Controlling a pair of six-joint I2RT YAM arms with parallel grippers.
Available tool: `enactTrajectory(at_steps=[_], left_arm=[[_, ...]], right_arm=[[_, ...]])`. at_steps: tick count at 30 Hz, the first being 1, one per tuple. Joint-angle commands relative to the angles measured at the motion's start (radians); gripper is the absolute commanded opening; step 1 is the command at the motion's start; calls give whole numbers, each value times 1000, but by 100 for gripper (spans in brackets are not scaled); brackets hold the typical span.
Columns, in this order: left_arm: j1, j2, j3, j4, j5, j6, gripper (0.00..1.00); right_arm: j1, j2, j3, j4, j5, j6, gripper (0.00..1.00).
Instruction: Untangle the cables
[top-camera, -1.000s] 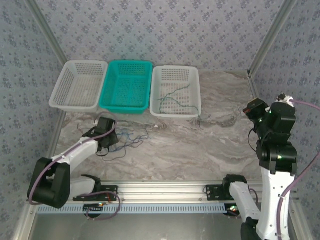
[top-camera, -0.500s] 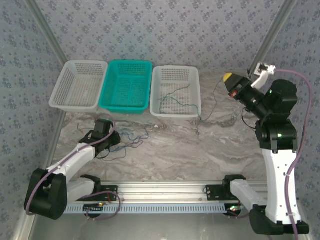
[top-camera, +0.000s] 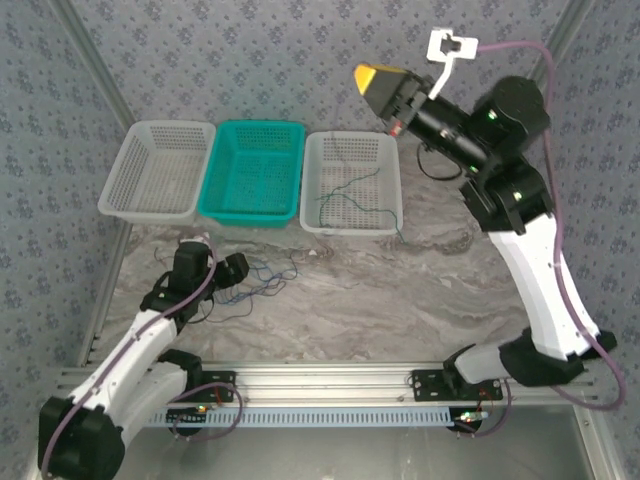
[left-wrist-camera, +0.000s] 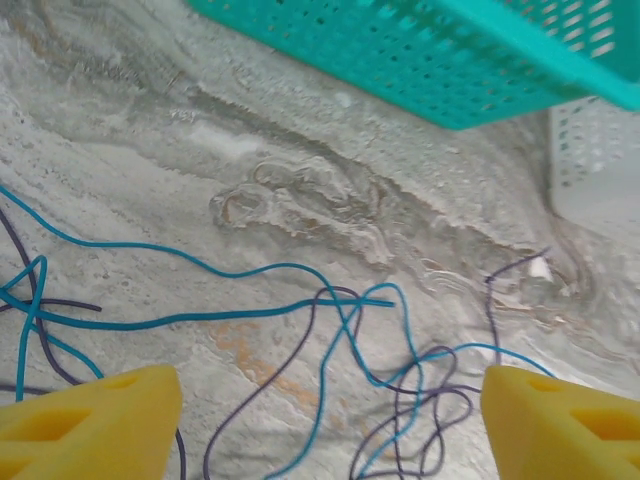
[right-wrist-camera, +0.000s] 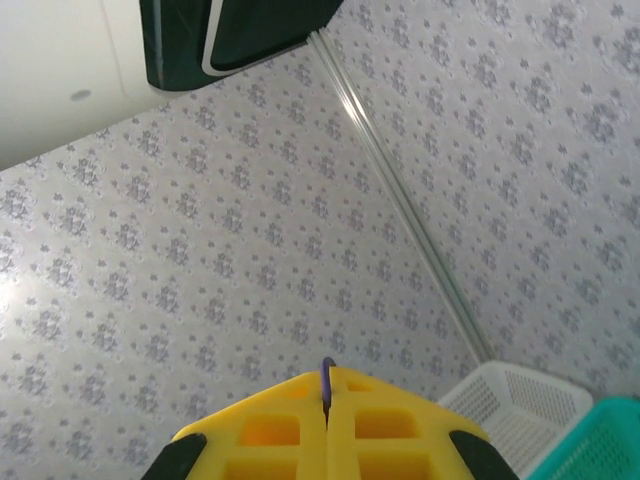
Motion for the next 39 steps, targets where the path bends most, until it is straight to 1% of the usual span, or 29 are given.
enactTrajectory(at_steps=[1, 5, 8, 10, 12, 14, 17, 19, 21, 23, 24, 25, 26, 27, 28, 29, 30, 32, 35, 37, 39], left_arm=[[-17, -91, 81, -105, -37, -21, 85], [-25, -178, 127, -166, -50, -50, 99], [-28, -214, 155, -182, -38, -53, 99], [-29, -220, 171, -193, -33, -47, 99], [-31, -220, 185, -209, -31, -38, 99], [-33, -224, 192, -224, -28, -30, 99], [-33, -238, 192, -247, -25, -29, 99], [-34, -251, 186, -266, -25, -33, 100], [-35, -267, 187, -283, -25, -36, 99], [-34, -277, 193, -301, -27, -42, 99], [-34, -281, 202, -317, -30, -46, 99], [-34, -282, 213, -332, -29, -48, 99], [-34, -283, 223, -347, -27, -51, 99], [-34, -282, 238, -353, -27, -52, 99], [-34, -280, 252, -397, -27, -56, 99], [-34, -275, 262, -414, -29, -59, 99], [-34, -265, 273, -433, -36, -69, 99], [-34, -233, 295, -482, -68, -107, 99], [-32, -148, 338, -576, -100, -180, 99], [-33, -92, 362, -625, -96, -231, 99], [-33, -57, 367, -654, -95, -273, 99]], right_arm=[[16, 116, 150, 59, 77, -56, 0], [57, 314, 338, 96, 64, -69, 0], [101, 514, 543, 92, 77, -109, 0], [121, 667, 700, 104, 109, -126, 0], [124, 790, 781, 149, 143, -117, 0], [123, 872, 774, 198, 177, -102, 0], [121, 979, 732, 184, 176, -40, 0], [121, 1040, 697, 132, 140, 5, 0], [126, 1085, 662, 44, 134, 11, 0], [132, 1107, 614, -40, 179, 4, 0], [134, 1109, 576, -79, 226, 10, 0], [135, 1108, 544, -115, 268, 31, 0], [133, 1111, 528, -145, 282, 56, 2], [134, 1110, 521, -176, 275, 63, 11], [136, 1106, 526, -198, 262, 59, 26], [138, 1099, 535, -221, 260, 49, 37], [144, 1081, 539, -243, 267, 30, 46], [158, 1026, 525, -262, 322, -29, 59], [170, 911, 447, -259, 400, -90, 80], [164, 828, 392, -257, 403, -103, 83], [155, 746, 333, -270, 390, -118, 84]])
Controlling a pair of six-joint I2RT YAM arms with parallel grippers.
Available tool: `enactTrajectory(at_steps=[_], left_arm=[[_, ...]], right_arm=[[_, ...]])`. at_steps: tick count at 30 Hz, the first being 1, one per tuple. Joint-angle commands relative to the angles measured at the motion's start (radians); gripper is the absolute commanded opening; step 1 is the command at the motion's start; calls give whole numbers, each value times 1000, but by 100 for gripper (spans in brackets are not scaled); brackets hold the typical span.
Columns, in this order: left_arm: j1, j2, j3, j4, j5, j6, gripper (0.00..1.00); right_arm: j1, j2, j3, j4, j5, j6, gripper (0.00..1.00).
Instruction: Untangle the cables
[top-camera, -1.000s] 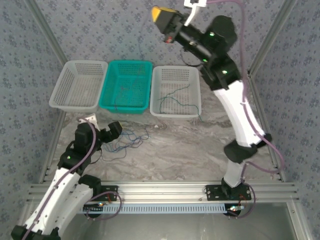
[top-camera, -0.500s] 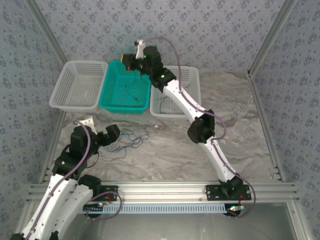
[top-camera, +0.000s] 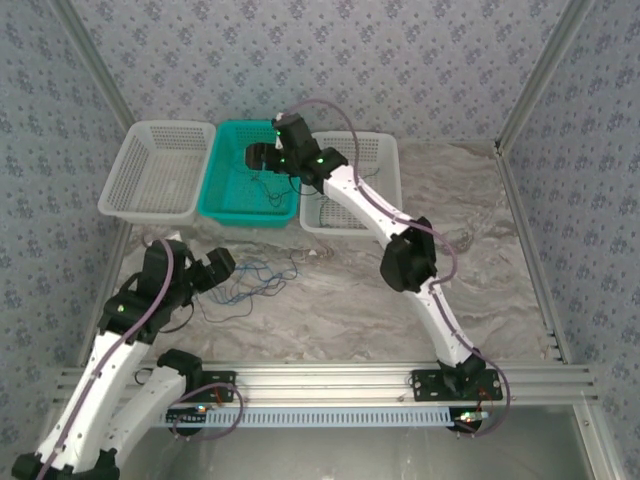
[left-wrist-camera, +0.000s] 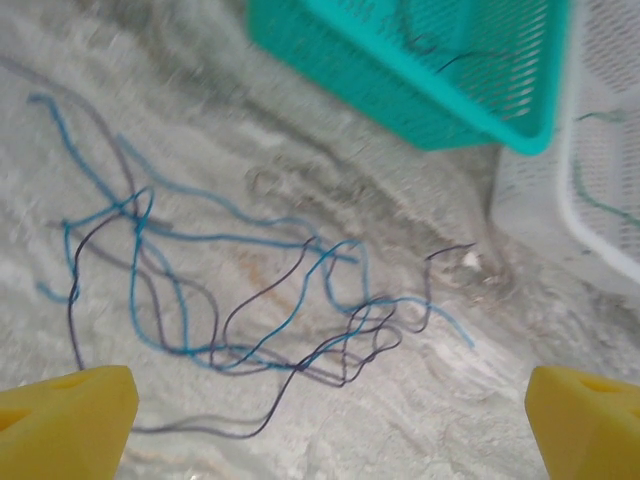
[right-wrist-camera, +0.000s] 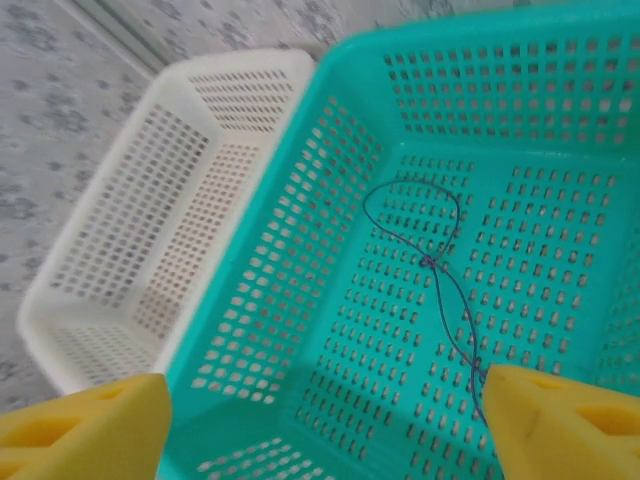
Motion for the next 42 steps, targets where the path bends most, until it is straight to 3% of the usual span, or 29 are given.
enactTrajectory(at_steps=[1, 5, 8, 12, 16, 23, 30, 36, 42], left_arm=[[0, 42, 24, -118, -29, -116, 99], [26, 14, -36, -77, -59, -205, 99], [77, 12, -75, -46, -60, -243, 99], [161, 43, -102, -47, -65, -287, 97], [296, 96, -107, -76, -70, -308, 95], [560, 320, -67, 111, 31, -170, 83], [616, 576, 3, 340, -47, -111, 70], [647, 838, 123, 393, 18, -119, 68], [646, 946, 146, 508, 77, -174, 72]], right_arm=[[-8, -222, -73, -20, 35, -67, 84], [-10, -464, -279, -88, -15, -189, 83], [-9, -705, -531, -82, -48, -264, 83], [-7, -982, -882, 16, -80, -258, 83], [3, -1130, -1123, 94, -82, -179, 87], [39, -1100, -1285, 224, -182, -107, 87], [41, -1033, -1203, 167, -196, -159, 87], [28, -1063, -1200, 129, -159, -223, 87], [14, -1090, -1212, 99, -150, -243, 87]])
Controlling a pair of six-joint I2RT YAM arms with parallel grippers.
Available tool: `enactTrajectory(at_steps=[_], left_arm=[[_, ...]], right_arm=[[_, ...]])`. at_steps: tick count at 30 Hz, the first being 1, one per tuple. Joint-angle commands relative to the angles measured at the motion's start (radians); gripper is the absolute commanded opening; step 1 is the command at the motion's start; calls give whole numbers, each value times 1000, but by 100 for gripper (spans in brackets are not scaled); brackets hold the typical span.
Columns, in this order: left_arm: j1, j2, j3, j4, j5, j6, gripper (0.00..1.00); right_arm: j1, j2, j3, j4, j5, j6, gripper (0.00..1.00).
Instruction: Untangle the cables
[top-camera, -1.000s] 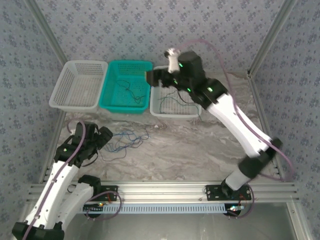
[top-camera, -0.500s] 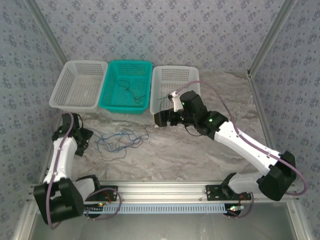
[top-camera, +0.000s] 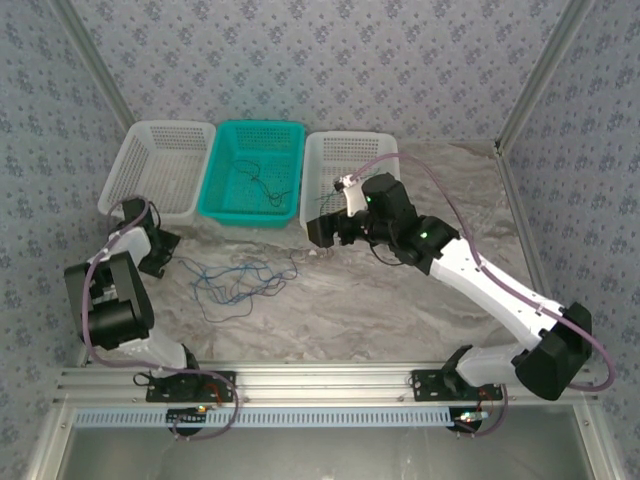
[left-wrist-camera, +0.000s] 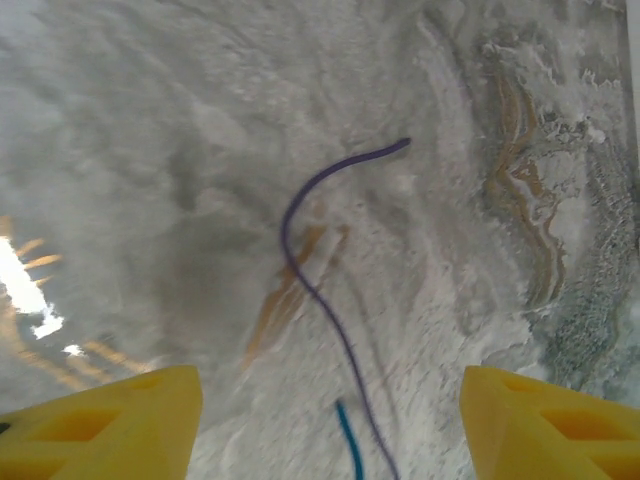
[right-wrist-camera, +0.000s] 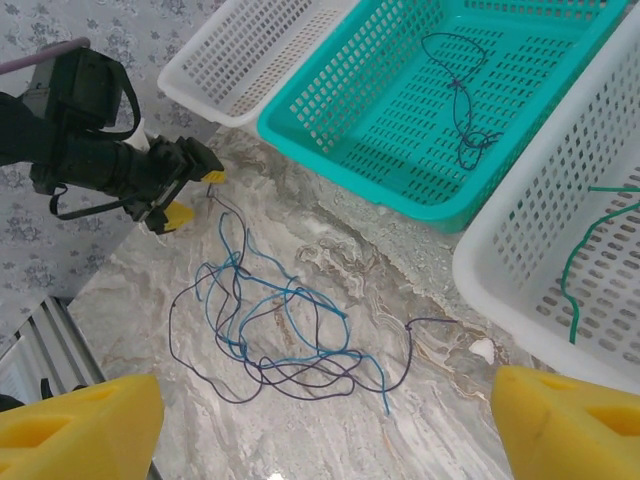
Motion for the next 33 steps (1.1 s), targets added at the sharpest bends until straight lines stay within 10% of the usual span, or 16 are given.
enactTrajectory(at_steps=[1, 12, 19, 27, 33], left_arm=[[4, 29, 32, 60, 40, -45, 72], [4, 110, 23, -23, 36, -70, 40], [4, 50, 11, -40, 36, -55, 0], [-31, -276, 26, -84, 212, -20, 0], [-266, -460, 206, -229, 201, 156, 0]], right_arm=[[-11, -34, 12, -46, 18, -36, 87], [-22, -88, -2, -53, 26, -20, 87], [-25, -111, -8, -56, 50, -18, 87], [-25, -87, -75, 11, 16, -7, 88], [7, -17, -112, 218, -46, -71, 90]])
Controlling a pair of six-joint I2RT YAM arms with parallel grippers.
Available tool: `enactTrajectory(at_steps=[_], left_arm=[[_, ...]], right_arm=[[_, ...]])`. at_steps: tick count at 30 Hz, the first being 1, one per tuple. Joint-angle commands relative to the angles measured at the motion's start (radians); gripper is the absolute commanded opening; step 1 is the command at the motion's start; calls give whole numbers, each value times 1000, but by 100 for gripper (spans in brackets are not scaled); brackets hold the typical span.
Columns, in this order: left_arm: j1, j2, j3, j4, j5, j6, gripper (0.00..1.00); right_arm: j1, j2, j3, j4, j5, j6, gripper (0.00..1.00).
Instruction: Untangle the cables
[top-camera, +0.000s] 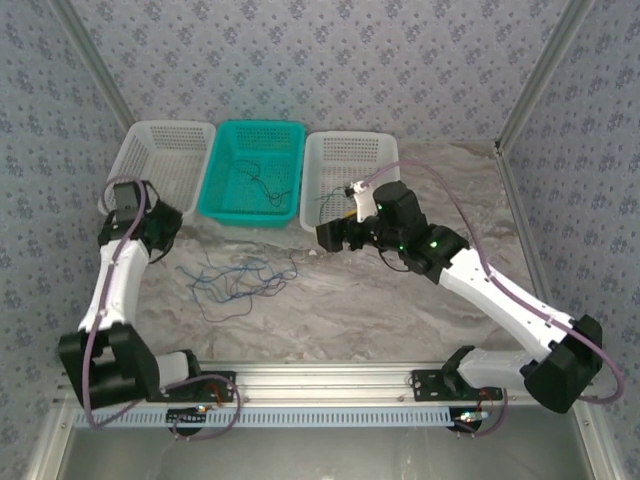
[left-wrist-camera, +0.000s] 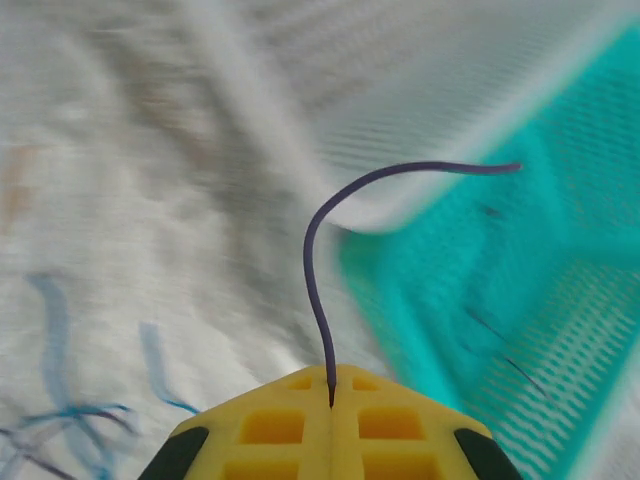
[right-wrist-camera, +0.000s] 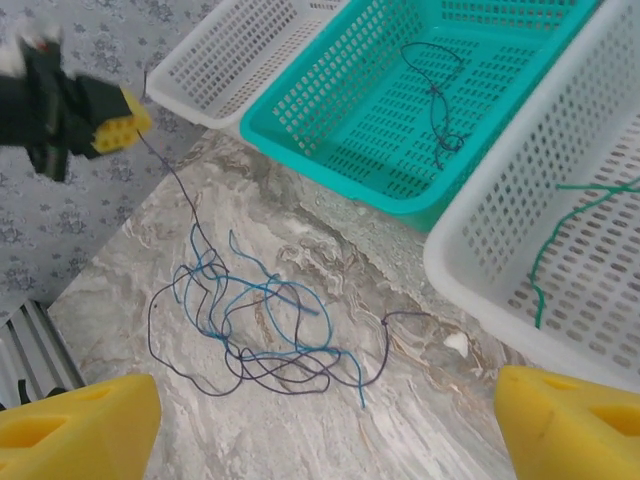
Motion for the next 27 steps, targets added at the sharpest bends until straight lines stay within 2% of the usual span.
enactTrajectory(at_steps=[1, 5, 11, 15, 18, 20, 23, 24, 27], left_arm=[[-125, -69, 94, -93, 36, 135, 0], [-278, -93, 172, -101, 33, 195, 0], [-390, -44, 294, -123, 52, 219, 0], [-425, -16, 363, -162, 50, 222, 0], [-441, -7, 417, -173, 49, 217, 0], [-443, -6, 460, -181, 45, 200, 0], [-443, -6, 558, -215, 5, 199, 0], [-443, -10, 600, -231, -21, 208, 0], [-439, -8, 723, -268, -99, 248, 0]], right_arm=[[25, 53, -8, 182, -71, -62, 90], [64, 153, 21, 374, -172, -116, 92], [143, 361, 37, 730, -182, -158, 94], [189, 533, 125, 864, -119, -194, 94], [211, 652, 222, 878, -43, -220, 93], [210, 723, 269, 905, -38, -216, 86], [209, 795, 303, 915, -30, -188, 68], [211, 805, 300, 911, -32, -179, 61], [226, 822, 253, 904, -10, -166, 51]])
